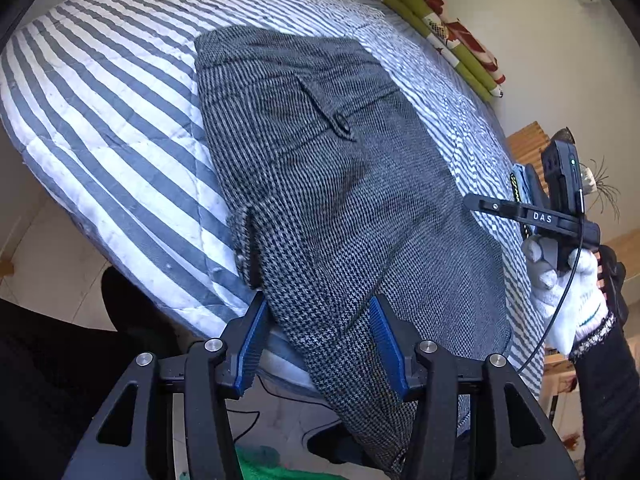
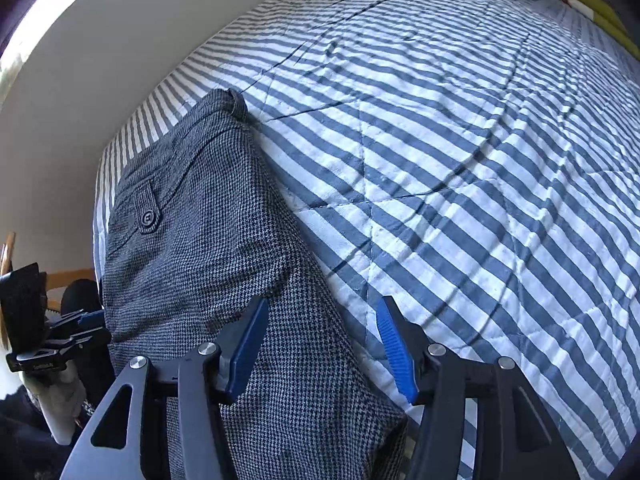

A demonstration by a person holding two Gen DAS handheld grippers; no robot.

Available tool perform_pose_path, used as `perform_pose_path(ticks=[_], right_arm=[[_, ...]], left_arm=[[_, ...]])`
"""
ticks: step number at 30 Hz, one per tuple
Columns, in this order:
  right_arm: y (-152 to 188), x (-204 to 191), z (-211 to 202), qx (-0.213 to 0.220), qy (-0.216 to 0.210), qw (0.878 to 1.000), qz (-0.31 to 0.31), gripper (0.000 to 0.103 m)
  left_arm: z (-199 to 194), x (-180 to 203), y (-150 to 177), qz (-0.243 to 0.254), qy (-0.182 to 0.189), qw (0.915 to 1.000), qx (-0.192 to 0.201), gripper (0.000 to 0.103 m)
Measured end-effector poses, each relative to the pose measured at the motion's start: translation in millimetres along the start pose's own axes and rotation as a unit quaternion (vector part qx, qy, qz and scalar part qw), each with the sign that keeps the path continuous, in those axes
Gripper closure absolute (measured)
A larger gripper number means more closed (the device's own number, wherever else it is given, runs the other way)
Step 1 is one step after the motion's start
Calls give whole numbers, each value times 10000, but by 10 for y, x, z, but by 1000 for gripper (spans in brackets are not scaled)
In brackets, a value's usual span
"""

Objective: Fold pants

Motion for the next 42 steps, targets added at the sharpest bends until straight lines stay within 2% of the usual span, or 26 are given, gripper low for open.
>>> perform_pose_path(ticks=[4,6,9,10,11,13,14,16,18,21,25,29,32,37,40,42], right_arm=[[-29,-11,153,-191,-138,9997,-115,50],[-2,-91,222,-320,-418,9984,-189,50],[-18,-231,256,-289,-516,9973,-442,48],[-20,-279,269,-307,-605,9965,-483,50],[-28,-326,285,-301,-681,9960,-494,53],[-29,-403,340,-352,-780,9952,-468,73],[-32,-427,353,-351,-747,9953,-503,76],[-23,-500,330,-318,-789,9949,-547,93],[-22,-538,276,-192,-754,9959,-465,97],[2,-573,73,118,-861,9958,-294,98],[-34,-604,-295,616,-950,9935,-88,99],[-96,-630,-885,1366,-1144,9839,116,99],[-238,-603,-1260,1816,-1142,9765,190,99],[-670,-314,-1765,2630,-536,9625,402,99],[-845,-166,-2163,3219,-21,9460,372,99],[-810,-130,-2363,3515,251,9351,362,99]], left_arm=[[111,90,117,59,53,9999,-81,48],[146,157,128,122,54,9999,-47,47],[223,258,129,182,102,9998,-65,47],[243,295,120,216,107,9997,-49,47],[257,329,113,264,124,9996,-39,48],[278,367,85,352,95,9993,-24,63],[282,371,76,374,75,9993,-17,68],[286,339,58,322,127,9994,-44,81],[279,299,43,124,326,9994,-91,87],[192,315,-4,-44,567,9983,-86,92],[-106,472,-153,79,910,9958,68,93],[-579,757,-497,574,1072,9912,519,94],[-823,1025,-955,1054,1046,9852,853,94],[-840,1635,-1915,1795,908,9729,1143,94],[-911,2053,-2279,2345,914,9572,1430,94],[-934,2238,-2277,2731,1059,9426,1605,94]])
Point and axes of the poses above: each gripper's, at about its wrist camera, not at the fingertips, and z roughly the way its jaws point, x to its right, y to its underside, the point moved 10 cm from there along z, roughly the way its jaws point, and after that the axes turned 2 degrees about -z, right-handed, at the moved point
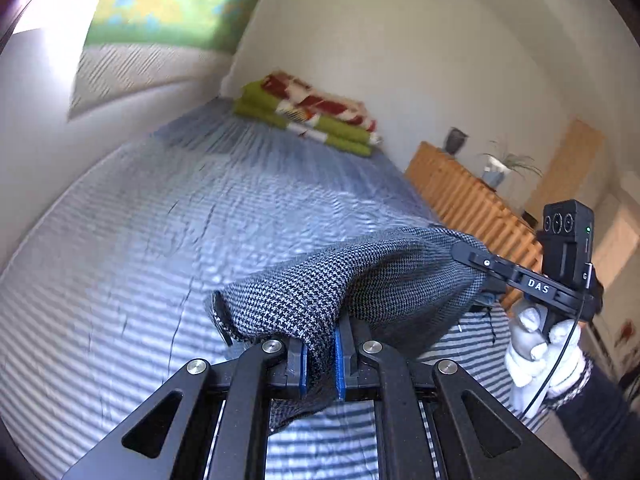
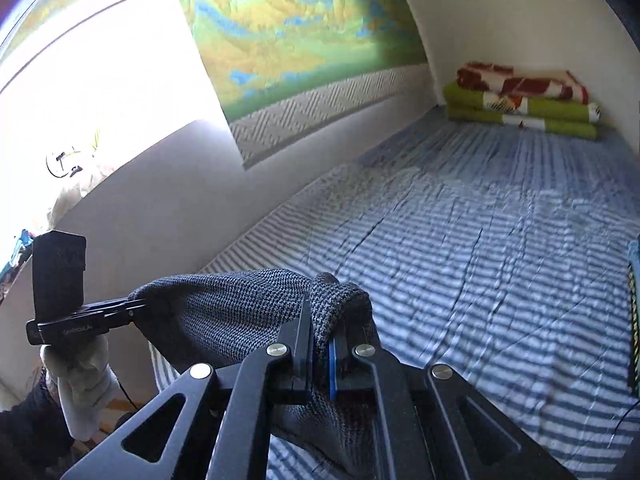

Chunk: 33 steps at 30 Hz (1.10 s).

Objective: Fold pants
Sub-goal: 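Grasp the trousers hem with both tools and fold it over onto the waistband, then open both tools to release the folded trousers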

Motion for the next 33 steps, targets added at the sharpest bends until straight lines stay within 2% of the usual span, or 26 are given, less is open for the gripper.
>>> perform_pose_path(ticks=[2,4,7,9,11,14,17,20,22,23,24,25,27,29,31,33], right_arm=[[149,-3,-107,115,188,9997,-128,99],[497,7,-192,34,334,9993,-152,98],[1420,4,-252,-436,514,9977,-2,98],[2074,-53,-293,-871,550,9945,166,98],[2546,-103,-328,-1140,612,9911,326,98],[2889,-71,-479,-1213,547,9886,710,98],[3026,-75,-576,-1335,508,9862,837,92],[3016,-106,-662,-1460,238,9840,994,87],[2907,-46,-678,-1370,113,9843,1106,80],[2844,-39,-702,-1321,0,9839,1204,75],[2782,-19,-699,-1288,-92,9832,1292,65],[2733,4,-674,-1284,-171,9820,1373,59],[2666,43,-573,-1376,-333,9779,1535,59],[2637,103,-459,-1496,-283,9730,1732,59],[2635,120,-403,-1586,-520,9653,2007,59],[2623,119,-427,-1580,-594,9641,2049,60]], left_arm=[[64,82,173,285,49,9996,29,94],[168,110,611,478,135,9984,-251,93],[327,89,1514,662,154,9921,-1054,93],[306,136,2038,923,127,9853,-1431,93],[250,221,2389,1264,34,9795,-1565,93],[149,329,2620,1520,8,9765,-1530,92],[62,319,2790,1628,-126,9731,-1622,86],[-74,291,2872,1399,-11,9747,-1742,76],[-186,247,2810,1186,103,9783,-1698,60],[-224,262,2770,1045,229,9801,-1670,56],[-227,278,2733,894,379,9808,-1691,47],[-211,281,2697,722,547,9802,-1759,42],[-116,258,2637,307,764,9780,-1917,42],[-63,228,2597,-96,902,9757,-1996,43],[-69,209,2568,-206,906,9756,-1989,43],[-87,123,2558,-212,792,9770,-1971,43]])
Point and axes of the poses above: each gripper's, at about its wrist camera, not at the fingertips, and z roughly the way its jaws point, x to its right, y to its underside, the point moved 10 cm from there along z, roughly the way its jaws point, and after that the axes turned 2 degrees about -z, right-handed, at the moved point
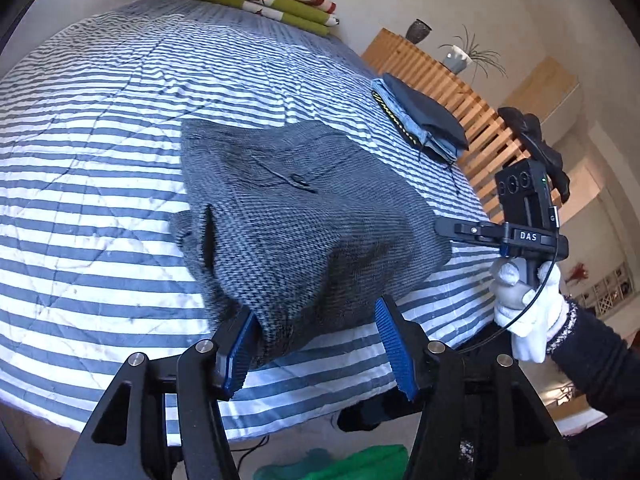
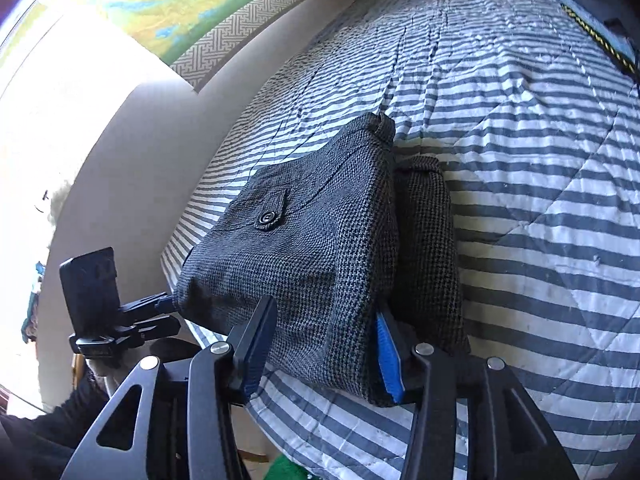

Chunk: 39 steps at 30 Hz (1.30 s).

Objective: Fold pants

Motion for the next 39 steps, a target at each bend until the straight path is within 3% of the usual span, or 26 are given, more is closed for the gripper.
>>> perform_pose_path(ticks=[2,7,8,9,10,14,16,19,20,21,23,25,28,32,34,36,38,39], right_arm=[[-33,40,-6,10,130,9999,-2,60],[-101,114,78,6,120,9997,234,63],[-103,93,122,-75,96,9997,189,65],[-88,66,171,-167,164,9997,120,76],[-79,53,195,-225,266,9994,54,91],[-82,-106,40,-43,551,9981,-283,98],[-68,-212,-159,128,370,9988,-294,99],[129,-280,-367,191,24,9997,-143,99],[267,-219,-283,13,167,9998,-96,99],[406,-123,-156,-231,475,9985,-128,98],[658,84,84,-775,1003,9918,-177,94],[661,126,56,-740,989,9923,-65,91],[397,49,-252,-198,1062,9940,-193,91],[-96,-208,-431,466,927,9935,-479,90],[-272,-318,-312,584,844,9931,-572,90],[-342,-366,-98,521,831,9929,-680,90],[-321,-195,219,292,1350,9867,-862,90],[-234,-33,404,27,1677,9814,-934,90]], left_arm=[[-7,-119,-35,-148,-159,9998,23,43],[36,-213,-87,-371,-60,9993,-9,43],[92,-226,-82,-344,-106,9993,-75,49],[150,-258,-67,-354,-213,9990,-172,77],[198,-258,-68,-400,-225,9986,-257,81],[-32,-176,-124,-400,-107,9991,35,88],[-244,-60,-101,-351,87,9992,149,88],[-167,-74,165,-267,-68,9992,-290,82],[-27,-132,311,-161,-241,9976,-635,82],[105,-209,446,-83,-471,9941,-974,74],[185,-289,583,-110,-609,9902,-1251,70],[20,-249,506,55,-652,9930,-982,69],[-375,-157,235,432,-963,9940,-283,69],[-505,154,-104,777,-861,9928,298,70],[-288,320,-166,936,-689,9931,160,70],[67,285,-57,1201,-835,9890,-207,70],[431,-10,177,1221,-1289,9821,-622,71],[497,-75,243,1096,-1169,9857,-527,73]])
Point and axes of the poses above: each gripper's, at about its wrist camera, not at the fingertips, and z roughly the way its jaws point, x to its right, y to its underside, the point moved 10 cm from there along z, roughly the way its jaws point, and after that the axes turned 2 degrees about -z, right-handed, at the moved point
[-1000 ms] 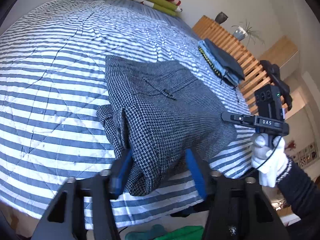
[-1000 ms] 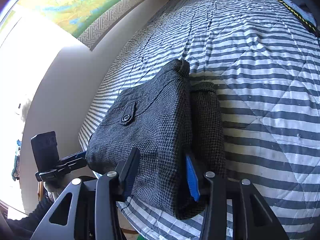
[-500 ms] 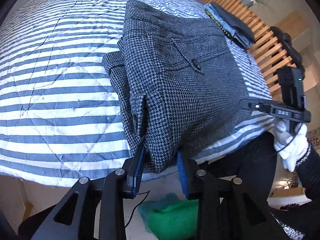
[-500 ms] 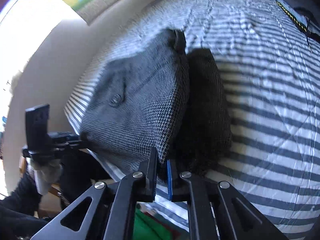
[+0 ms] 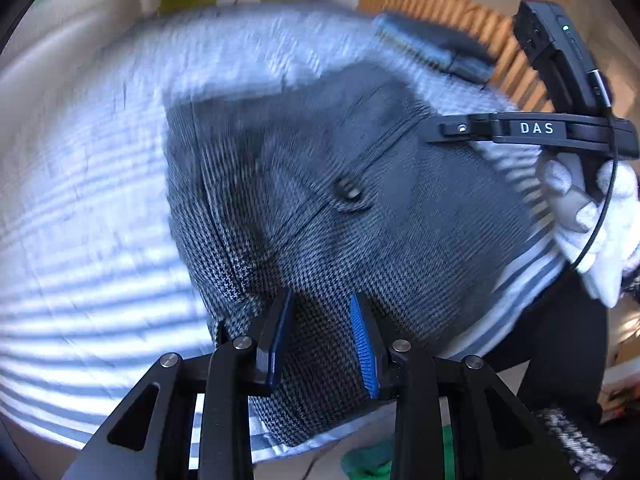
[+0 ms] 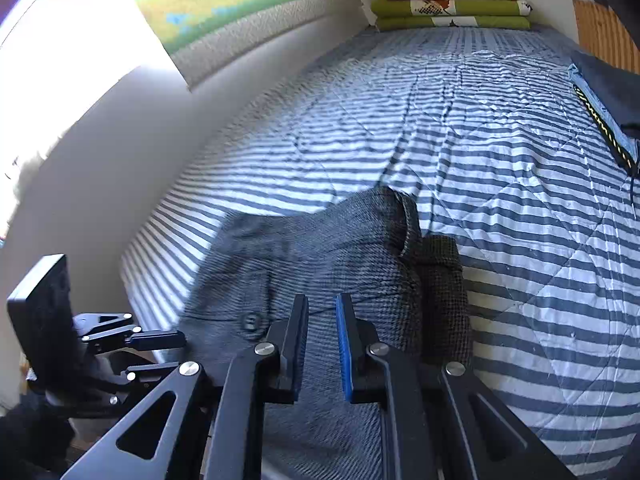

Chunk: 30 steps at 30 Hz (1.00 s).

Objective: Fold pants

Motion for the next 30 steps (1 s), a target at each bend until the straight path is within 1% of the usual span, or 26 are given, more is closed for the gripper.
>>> perform_pose_path(ticks=[1,2,3,4,5,7,8,10,11,13,15,16,17,18,19,20,21,22,23,24,25,27,30], right_arm=[[146,60,196,-309,114,9994,-46,90],[245,117,299,-432,121,9990,-30,90],[237,126,252,-317,3,9995,24,90],[218,130,195,-343,-56,9993,97,90],[163,137,84,-274,-140,9993,204,90],[45,104,-112,37,-304,9993,232,89],[-37,92,-198,170,-318,9992,192,89],[-188,65,-228,286,-327,9989,174,89],[-270,28,-175,308,-360,9987,185,88],[-396,8,-23,298,-424,9984,220,86],[-499,78,198,181,-380,9984,384,84],[-523,143,327,94,-334,9982,484,84],[-526,233,457,-19,-227,9981,576,85],[-507,291,518,-130,-231,9977,629,87],[-513,301,513,-188,-329,9968,702,87],[-537,349,476,-171,-405,9957,815,87],[-559,352,365,-92,-481,9949,884,86],[-583,371,239,28,-539,9942,933,81],[-586,410,100,125,-520,9940,956,76],[-565,467,-58,219,-438,9943,950,63],[-531,520,-196,311,-345,9945,936,54],[-383,637,-408,294,-210,9951,916,49],[-92,690,-476,7,-180,9948,1003,43]], left_arm=[[-79,5,-6,51,134,9994,303,72],[-117,1,22,38,211,9996,193,72],[-200,-16,22,-96,306,9993,171,73],[-317,-21,-9,-238,486,9982,247,73],[-449,-24,-61,-305,617,9969,372,73],[-637,-79,-236,-281,525,9962,637,73],[-678,-100,-366,-240,496,9957,744,73],[-653,-146,-568,-231,370,9955,840,73],[-595,-175,-685,-266,341,9954,858,73],[-437,-196,-842,-396,402,9952,804,71],[-152,-317,-977,-505,182,9966,627,70],[61,-391,-985,-598,68,9973,421,70],[194,-421,-969,-634,51,9976,280,71],[234,-442,-976,-682,52,9972,300,71],[195,-431,-991,-749,113,9965,353,70],[87,-430,-993,-867,188,9952,420,70],[-23,-452,-969,-962,271,9937,505,67],[-166,-467,-939,-1034,351,9922,596,57],[-277,-499,-890,-1099,353,9912,653,49],[-400,-547,-837,-1170,314,9902,693,34],[-519,-601,-743,-1237,290,9894,705,29],[-629,-685,-548,-1394,282,9881,581,29],[-606,-769,-356,-1750,346,9836,257,29]])
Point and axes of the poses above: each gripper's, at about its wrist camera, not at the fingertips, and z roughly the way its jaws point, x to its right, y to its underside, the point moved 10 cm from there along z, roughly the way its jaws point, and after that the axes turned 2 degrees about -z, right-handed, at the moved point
